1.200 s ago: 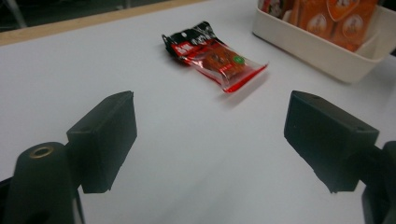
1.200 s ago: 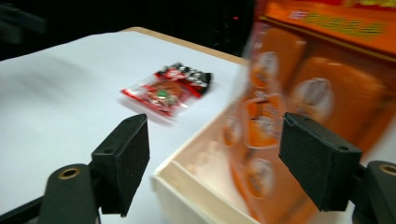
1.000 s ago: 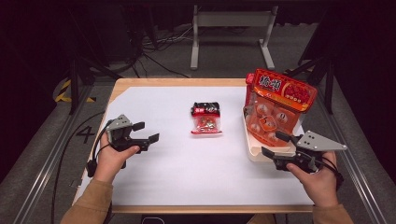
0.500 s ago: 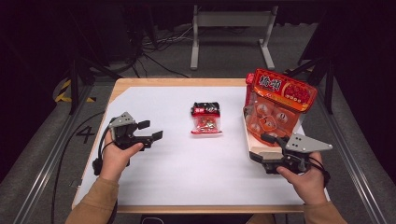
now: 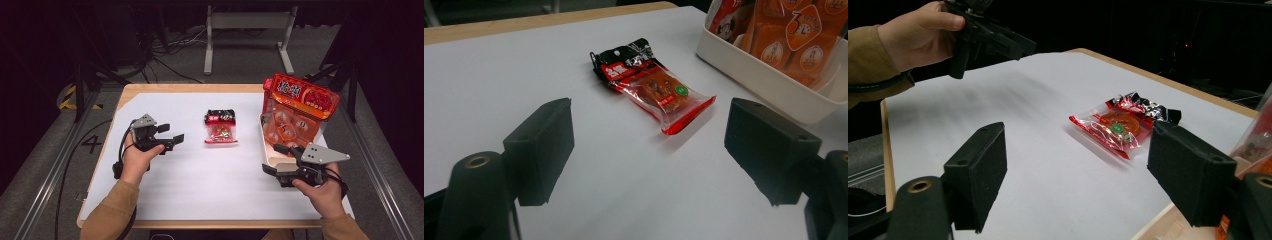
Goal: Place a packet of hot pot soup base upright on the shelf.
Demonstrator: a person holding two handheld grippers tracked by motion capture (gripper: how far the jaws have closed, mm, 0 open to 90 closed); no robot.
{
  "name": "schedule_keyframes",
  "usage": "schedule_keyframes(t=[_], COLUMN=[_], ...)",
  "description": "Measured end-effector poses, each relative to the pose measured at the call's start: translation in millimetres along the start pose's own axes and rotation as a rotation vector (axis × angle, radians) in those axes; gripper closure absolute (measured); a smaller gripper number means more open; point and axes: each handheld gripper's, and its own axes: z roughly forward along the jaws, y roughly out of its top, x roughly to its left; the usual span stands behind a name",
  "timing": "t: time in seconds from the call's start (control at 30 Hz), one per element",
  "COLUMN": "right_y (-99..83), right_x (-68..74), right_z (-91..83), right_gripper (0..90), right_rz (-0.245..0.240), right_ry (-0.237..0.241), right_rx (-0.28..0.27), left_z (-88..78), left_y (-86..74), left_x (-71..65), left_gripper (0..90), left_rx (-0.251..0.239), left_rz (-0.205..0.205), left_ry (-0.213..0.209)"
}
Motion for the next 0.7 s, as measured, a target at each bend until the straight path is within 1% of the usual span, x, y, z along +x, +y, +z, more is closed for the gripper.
schedule_keyframes(t=[0.03, 0.1, 0.13, 0.17, 0.37, 0.47, 0.5, 0.53, 0.7], right_y=[-0.4, -1.2, -1.3, -1.4, -2.1, -3.0, -3.0, -3.3, -5.0], right_x=[-0.2, -0.7, -0.6, -0.5, -1.2, -2.2, -2.2, -2.3, -1.7], right_z=[0.4, 1.5, 2.0, 2.4, 3.3, 3.8, 3.8, 3.9, 6.1], right_gripper=[24.6, 24.6, 24.6, 24.6, 24.6, 24.6, 24.6, 24.6, 24.6], right_rz=[0.001, 0.001, 0.0, -0.001, -0.001, 0.001, 0.001, 0.002, 0.001], right_ry=[-0.001, 0.003, 0.005, 0.007, 0.01, 0.009, 0.009, 0.009, 0.012], right_rx=[0.003, 0.002, 0.004, 0.005, 0.007, 0.009, 0.009, 0.012, 0.023], left_z=[2.5, 9.2, 12.4, 16.5, 36.2, 46.8, 46.8, 50.5, 65.3], left_y=[1.7, 5.2, 6.7, 9.1, 19.5, 23.1, 23.1, 23.8, 25.6], left_x=[-0.1, 0.9, 1.6, 2.7, 4.7, 6.7, 6.7, 7.8, 9.7], left_gripper=[21.0, 20.9, 20.3, 20.1, 20.1, 20.7, 20.9, 20.9, 23.0], left_rx=[0.002, -0.015, -0.025, -0.026, 0.012, 0.03, 0.03, 0.035, 0.067], left_rz=[0.003, 0.001, 0.005, 0.019, 0.034, 0.014, 0.014, 0.007, 0.001], left_ry=[-0.002, -0.027, -0.033, -0.03, -0.022, -0.026, -0.026, -0.028, -0.029])
